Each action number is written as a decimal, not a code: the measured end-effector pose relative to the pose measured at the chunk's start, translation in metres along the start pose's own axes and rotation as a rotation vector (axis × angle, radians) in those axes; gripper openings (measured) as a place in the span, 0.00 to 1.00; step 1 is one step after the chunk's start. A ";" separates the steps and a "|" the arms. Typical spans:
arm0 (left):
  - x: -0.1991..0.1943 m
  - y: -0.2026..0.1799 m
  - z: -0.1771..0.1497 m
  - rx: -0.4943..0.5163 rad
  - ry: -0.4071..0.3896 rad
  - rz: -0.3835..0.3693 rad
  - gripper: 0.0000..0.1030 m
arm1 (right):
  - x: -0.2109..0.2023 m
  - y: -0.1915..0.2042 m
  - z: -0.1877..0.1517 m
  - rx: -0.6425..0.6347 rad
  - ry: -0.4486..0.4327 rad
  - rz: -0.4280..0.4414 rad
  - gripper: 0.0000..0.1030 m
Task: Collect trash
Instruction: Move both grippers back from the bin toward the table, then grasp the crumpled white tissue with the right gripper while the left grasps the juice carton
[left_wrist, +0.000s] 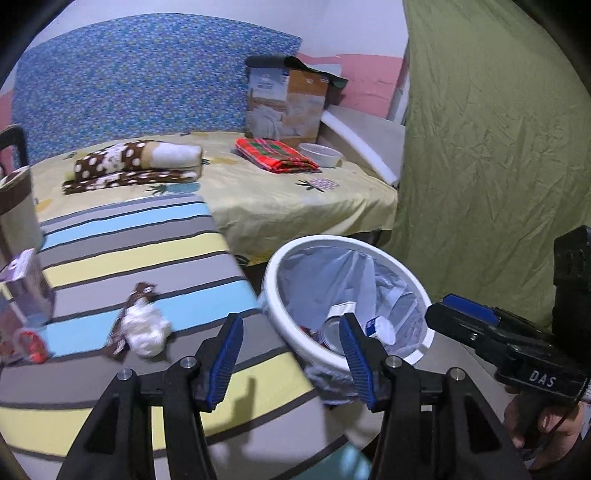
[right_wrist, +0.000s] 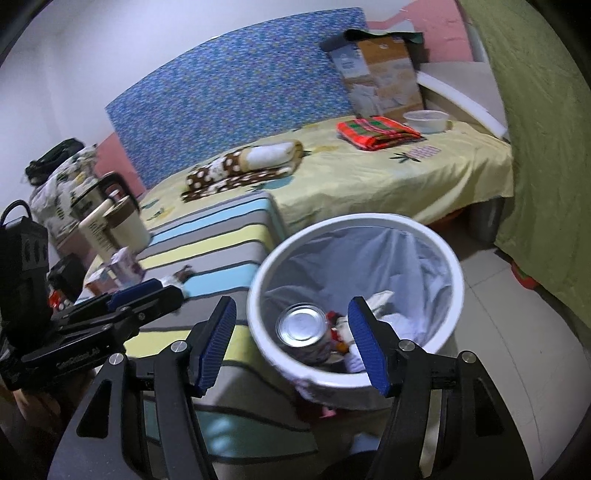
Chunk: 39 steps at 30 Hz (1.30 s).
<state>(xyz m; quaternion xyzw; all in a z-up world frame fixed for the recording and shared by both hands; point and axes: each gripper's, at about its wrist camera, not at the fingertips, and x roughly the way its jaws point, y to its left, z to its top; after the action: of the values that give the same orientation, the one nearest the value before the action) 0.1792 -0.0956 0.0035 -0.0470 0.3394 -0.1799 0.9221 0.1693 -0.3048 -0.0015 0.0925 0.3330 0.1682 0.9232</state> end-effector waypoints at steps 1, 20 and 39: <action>-0.004 0.003 -0.002 -0.002 -0.003 0.012 0.52 | 0.000 0.004 0.000 -0.007 0.002 0.007 0.63; -0.057 0.096 -0.021 -0.116 -0.050 0.185 0.52 | 0.032 0.086 -0.006 -0.118 0.052 0.134 0.63; -0.079 0.211 -0.015 -0.242 -0.109 0.487 0.60 | 0.091 0.119 -0.003 -0.143 0.142 0.148 0.63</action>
<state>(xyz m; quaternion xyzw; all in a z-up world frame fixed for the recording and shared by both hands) 0.1771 0.1298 -0.0045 -0.0836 0.3096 0.0915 0.9428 0.2039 -0.1608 -0.0233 0.0384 0.3770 0.2652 0.8866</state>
